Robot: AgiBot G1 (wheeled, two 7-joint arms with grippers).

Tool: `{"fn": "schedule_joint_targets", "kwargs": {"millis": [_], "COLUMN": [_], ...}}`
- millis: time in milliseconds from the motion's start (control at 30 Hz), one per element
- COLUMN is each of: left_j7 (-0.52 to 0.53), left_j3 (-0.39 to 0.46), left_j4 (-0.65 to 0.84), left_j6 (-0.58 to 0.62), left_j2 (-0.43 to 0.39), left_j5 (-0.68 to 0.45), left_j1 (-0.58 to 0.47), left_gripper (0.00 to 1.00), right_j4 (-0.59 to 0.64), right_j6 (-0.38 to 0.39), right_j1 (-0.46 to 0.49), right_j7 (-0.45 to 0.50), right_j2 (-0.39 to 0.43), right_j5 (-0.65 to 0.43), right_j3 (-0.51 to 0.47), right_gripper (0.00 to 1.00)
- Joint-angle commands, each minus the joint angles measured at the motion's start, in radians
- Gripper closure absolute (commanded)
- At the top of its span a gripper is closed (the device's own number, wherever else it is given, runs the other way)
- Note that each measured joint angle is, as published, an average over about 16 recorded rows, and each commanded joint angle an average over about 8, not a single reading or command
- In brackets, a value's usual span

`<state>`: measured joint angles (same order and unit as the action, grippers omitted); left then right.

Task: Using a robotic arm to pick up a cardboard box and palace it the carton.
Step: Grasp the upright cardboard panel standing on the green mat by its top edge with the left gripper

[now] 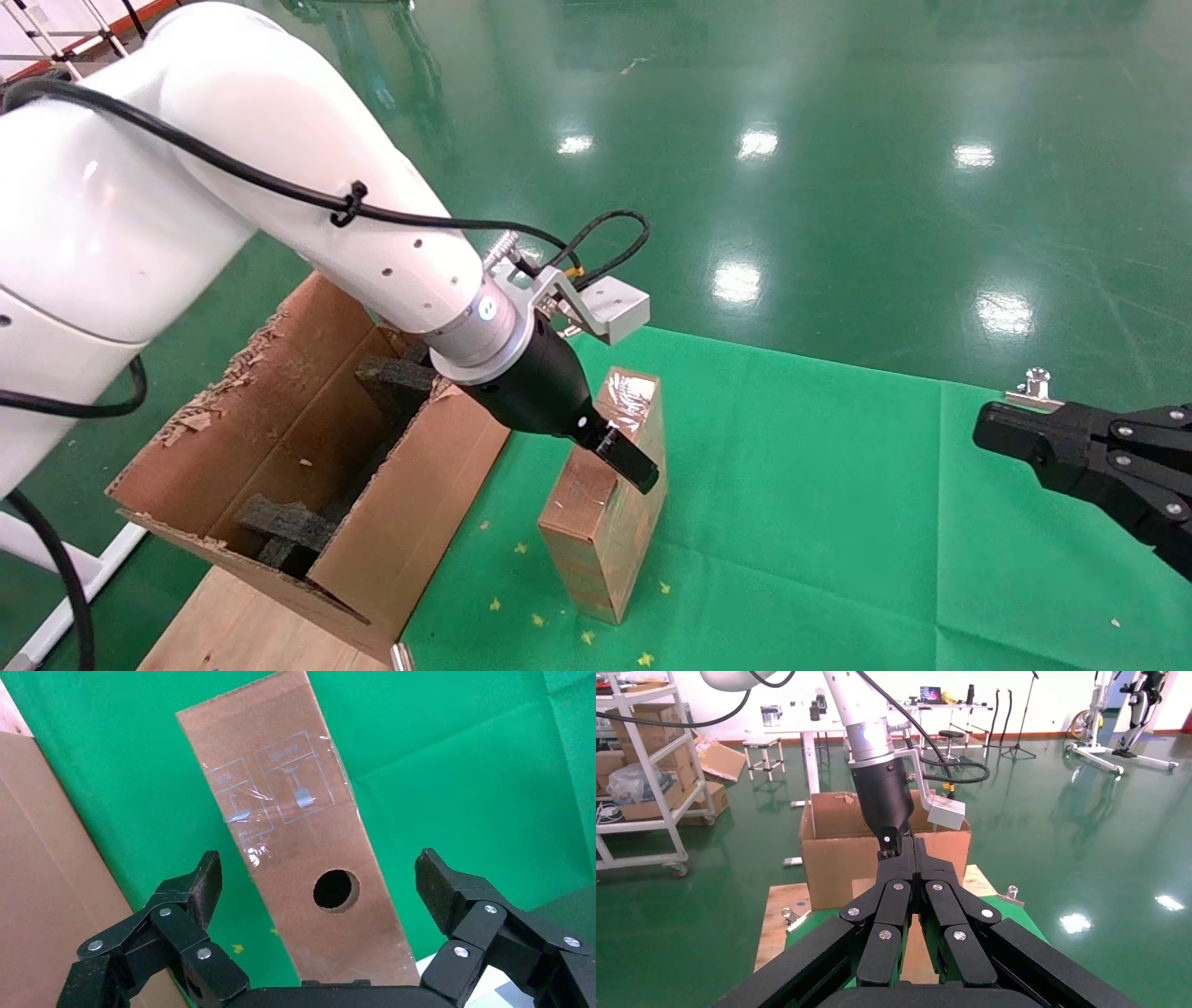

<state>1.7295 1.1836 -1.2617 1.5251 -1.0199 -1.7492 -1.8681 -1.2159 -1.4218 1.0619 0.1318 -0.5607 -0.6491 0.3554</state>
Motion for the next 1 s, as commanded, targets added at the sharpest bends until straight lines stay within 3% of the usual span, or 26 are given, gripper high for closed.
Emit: {"fn": "schedule_joint_targets", "kwargs": {"millis": [33,133,167,1000], "left_j7": [0.0,0.0,0.0,0.002], "left_j3": [0.003,0.001,0.0,-0.008], "left_j4": [0.002,0.001,0.001,-0.004], "left_j6": [-0.003,-0.002,-0.002,0.005], "left_j2": [-0.001,-0.001,0.0,0.004], "left_j5": [-0.004,-0.002,-0.001,0.007], "left_j1": [0.0,0.0,0.0,0.002], "left_gripper": [0.63,0.98,1.0,1.0], "right_j4": [0.0,0.0,0.0,0.0], "right_j6": [0.0,0.0,0.0,0.0], "right_j1": [0.0,0.0,0.0,0.0], "right_j7": [0.0,0.0,0.0,0.0], "right_j2": [0.0,0.0,0.0,0.0], "right_j5": [0.0,0.0,0.0,0.0], "right_j3": [0.0,0.0,0.0,0.0], "right_gripper": [0.0,0.0,0.0,0.0]}}
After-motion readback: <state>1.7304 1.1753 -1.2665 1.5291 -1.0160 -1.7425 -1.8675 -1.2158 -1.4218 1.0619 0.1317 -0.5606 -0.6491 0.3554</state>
